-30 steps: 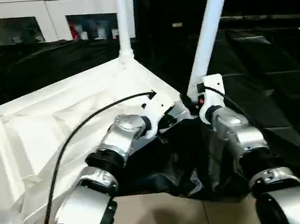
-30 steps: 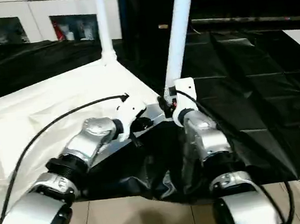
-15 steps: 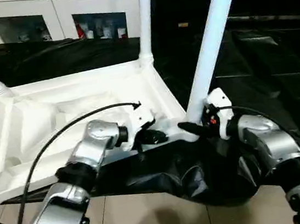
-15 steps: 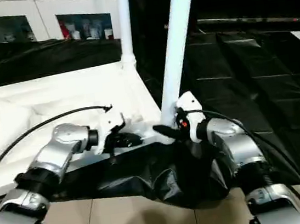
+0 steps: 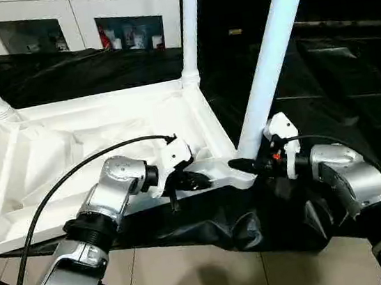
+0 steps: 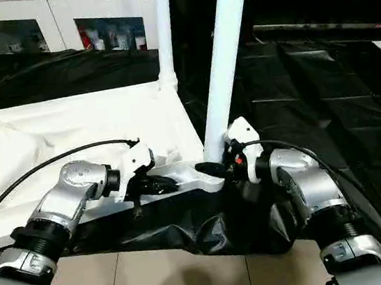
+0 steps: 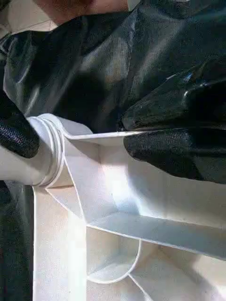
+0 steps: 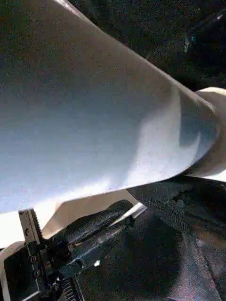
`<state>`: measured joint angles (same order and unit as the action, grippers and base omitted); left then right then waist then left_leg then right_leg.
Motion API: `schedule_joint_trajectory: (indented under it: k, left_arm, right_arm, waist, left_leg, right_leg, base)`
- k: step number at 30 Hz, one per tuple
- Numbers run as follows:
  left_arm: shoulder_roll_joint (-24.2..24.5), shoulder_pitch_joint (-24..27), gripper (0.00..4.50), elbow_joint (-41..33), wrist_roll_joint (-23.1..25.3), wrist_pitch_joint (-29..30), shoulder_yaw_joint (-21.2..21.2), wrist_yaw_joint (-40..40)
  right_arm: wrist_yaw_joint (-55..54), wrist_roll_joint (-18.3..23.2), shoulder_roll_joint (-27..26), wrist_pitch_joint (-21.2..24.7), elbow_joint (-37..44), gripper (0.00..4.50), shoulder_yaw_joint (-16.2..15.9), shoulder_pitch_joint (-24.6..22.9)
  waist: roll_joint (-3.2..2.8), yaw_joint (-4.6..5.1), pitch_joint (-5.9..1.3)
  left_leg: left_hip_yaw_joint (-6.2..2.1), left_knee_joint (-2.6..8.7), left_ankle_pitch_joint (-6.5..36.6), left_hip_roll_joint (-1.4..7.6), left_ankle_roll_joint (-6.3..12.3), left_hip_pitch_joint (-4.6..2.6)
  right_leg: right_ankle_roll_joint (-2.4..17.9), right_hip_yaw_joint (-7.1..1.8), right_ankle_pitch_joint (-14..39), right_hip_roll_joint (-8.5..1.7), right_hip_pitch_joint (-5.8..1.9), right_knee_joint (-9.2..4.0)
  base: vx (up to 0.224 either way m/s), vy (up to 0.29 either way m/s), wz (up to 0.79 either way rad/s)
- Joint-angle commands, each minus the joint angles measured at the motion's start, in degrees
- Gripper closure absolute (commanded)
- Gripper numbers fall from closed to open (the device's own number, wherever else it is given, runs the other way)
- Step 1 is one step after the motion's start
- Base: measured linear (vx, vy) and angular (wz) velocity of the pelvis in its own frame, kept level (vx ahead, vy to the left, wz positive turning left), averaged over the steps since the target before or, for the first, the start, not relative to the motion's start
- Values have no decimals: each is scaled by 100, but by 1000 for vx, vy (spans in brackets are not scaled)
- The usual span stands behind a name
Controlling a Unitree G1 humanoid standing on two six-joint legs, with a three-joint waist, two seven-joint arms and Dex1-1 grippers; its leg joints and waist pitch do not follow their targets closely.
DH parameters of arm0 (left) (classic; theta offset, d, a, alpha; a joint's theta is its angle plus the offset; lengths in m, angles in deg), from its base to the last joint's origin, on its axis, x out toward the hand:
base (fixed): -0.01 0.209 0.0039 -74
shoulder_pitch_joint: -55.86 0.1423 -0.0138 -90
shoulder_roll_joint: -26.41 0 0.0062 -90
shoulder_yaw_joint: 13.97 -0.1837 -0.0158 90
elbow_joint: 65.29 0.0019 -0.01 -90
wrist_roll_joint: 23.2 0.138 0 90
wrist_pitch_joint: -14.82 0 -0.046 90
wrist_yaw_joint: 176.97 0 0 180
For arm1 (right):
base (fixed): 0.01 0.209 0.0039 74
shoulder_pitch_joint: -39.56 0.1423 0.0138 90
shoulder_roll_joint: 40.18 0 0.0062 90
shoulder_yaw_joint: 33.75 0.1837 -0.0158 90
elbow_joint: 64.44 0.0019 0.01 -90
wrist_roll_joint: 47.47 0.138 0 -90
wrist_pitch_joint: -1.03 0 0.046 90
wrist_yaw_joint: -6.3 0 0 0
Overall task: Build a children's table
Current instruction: Rotate leg to tighten
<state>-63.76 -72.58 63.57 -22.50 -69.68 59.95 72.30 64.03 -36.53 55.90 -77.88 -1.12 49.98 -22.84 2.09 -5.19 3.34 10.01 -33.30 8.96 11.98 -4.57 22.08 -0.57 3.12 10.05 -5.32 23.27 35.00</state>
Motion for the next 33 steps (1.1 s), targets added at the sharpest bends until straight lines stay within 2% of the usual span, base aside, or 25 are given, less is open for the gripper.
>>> schedule_joint_trajectory:
  k: [1, 4, 6, 7, 10, 11, 12, 16, 18, 20, 23, 25, 27, 28, 30, 33]
  left_arm:
    - [-118, -58, 450, -234, -128, -60, -44, 37]
    - [-169, -129, 450, -98, -6, -38, -21, -266]
    - [-302, -333, 450, 276, 248, -18, 32, -981]
    - [-467, -531, 450, 592, 366, 64, 123, -1604]
    - [-780, -822, 450, 981, 427, 283, 288, -2497]
    - [-853, -880, 450, 1047, 430, 346, 321, -2678]
    - [-1052, -1008, 450, 1172, 458, 471, 347, -3048]
    - [-1381, -1152, 450, 1343, 486, 566, 329, -3426]
    - [-1519, -1177, 450, 1379, 497, 570, 282, -3402]
    - [-1635, -1214, 450, 1472, 532, 475, 219, -3340]
    - [-1676, -1261, 450, 1595, 535, 420, 193, -3346]
    - [-1666, -1271, 450, 1629, 534, 413, 189, -3351]
    - [-1609, -1259, 450, 1633, 535, 400, 177, -3266]
    - [-1565, -1249, 450, 1629, 535, 382, 166, -3177]
    - [-1385, -1200, 450, 1570, 547, 309, 102, -2769]
    - [-1282, -1173, 450, 1547, 563, 250, 55, -2523]
  right_arm:
    - [68, -66, 35, 62, 82, 257, -163, -88]
    - [-139, -121, -26, 30, 4, 257, -114, -93]
    - [-852, -300, -235, -119, -334, 257, 43, -19]
    - [-1643, -435, -471, -103, -661, 257, 204, 78]
    - [-2865, -477, -924, 39, -1048, 259, 507, 211]
    - [-3137, -463, -1034, 68, -1118, 259, 585, 239]
    - [-3847, -389, -1328, 89, -1392, 259, 804, 361]
    - [-4703, -229, -1757, 64, -1812, 259, 1059, 589]
    - [-4870, -196, -1925, 33, -1933, 259, 1075, 682]
    - [-4771, -345, -2075, -172, -1983, 259, 956, 774]
    - [-4748, -441, -2150, -351, -2077, 259, 938, 864]
    - [-4764, -445, -2143, -405, -2121, 203, 953, 891]
    - [-4631, -401, -2073, -457, -2099, 189, 976, 895]
    - [-4543, -373, -2018, -472, -2073, 172, 989, 894]
    - [-4117, -322, -1771, -513, -1912, 152, 990, 859]
    - [-3786, -318, -1614, -507, -1791, 126, 955, 819]
  waist:
    - [-10, 13, -407]
    - [-11, 14, -404]
    - [-9, 25, -402]
    - [-13, 41, -391]
    - [-12, 36, -405]
    - [-10, 47, -391]
    - [-14, 49, -404]
    - [-18, 73, -424]
    - [-12, 74, -435]
    - [-14, 65, -438]
    - [-17, 68, -419]
    - [-15, 78, -404]
    - [-5, 77, -402]
    - [-22, 81, -402]
    - [-6, 94, -410]
    - [-14, 119, -428]
  left_leg:
    - [28, 385, 1458, 109, 168, -125]
    - [25, 389, 1502, 112, 135, -125]
    - [27, 392, 1504, 108, 90, -129]
    - [29, 393, 1541, 93, 13, -132]
    - [7, 395, 1693, 85, -130, -163]
    - [2, 409, 1736, 81, -139, -144]
    - [-7, 412, 1684, 81, -148, -129]
    - [3, 399, 1553, 68, -124, -121]
    - [12, 386, 1402, 56, -55, -102]
    - [20, 379, 1348, 52, 1, -107]
    - [22, 393, 1487, 53, 17, -118]
    - [13, 410, 1729, 62, -20, -128]
    - [12, 411, 1792, 62, -15, -129]
    - [5, 417, 1787, 63, -18, -120]
    - [2, 416, 1734, 59, 23, -103]
    - [8, 398, 1484, 63, 100, -87]
  right_leg:
    - [1371, -186, 1083, -237, -270, -409]
    - [1342, -188, 1161, -238, -266, -414]
    - [1303, -190, 1224, -234, -246, -426]
    - [1261, -188, 1366, -230, -226, -438]
    - [1158, -179, 1746, -253, -224, -465]
    - [1100, -180, 1827, -247, -221, -483]
    - [1060, -179, 1758, -251, -236, -477]
    - [1116, -181, 1350, -230, -238, -450]
    - [1152, -182, 1048, -222, -265, -428]
    - [1160, -181, 903, -219, -269, -424]
    - [1144, -179, 1074, -214, -263, -450]
    - [1087, -176, 1446, -227, -250, -483]
    - [1046, -178, 1564, -231, -242, -500]
    - [1038, -180, 1569, -233, -245, -495]
    - [1035, -172, 1481, -226, -266, -494]
    - [1171, -176, 1019, -222, -286, -449]
  base:
    - [0, 0, 0]
    - [0, 0, 0]
    - [0, 0, 0]
    - [0, 0, 0]
    - [0, 0, 0]
    - [0, 0, 0]
    - [0, 0, 0]
    - [0, 0, 0]
    - [0, 0, 0]
    - [0, 0, 0]
    - [0, 0, 0]
    - [0, 0, 0]
    - [0, 0, 0]
    - [0, 0, 0]
    - [0, 0, 0]
    - [0, 0, 0]
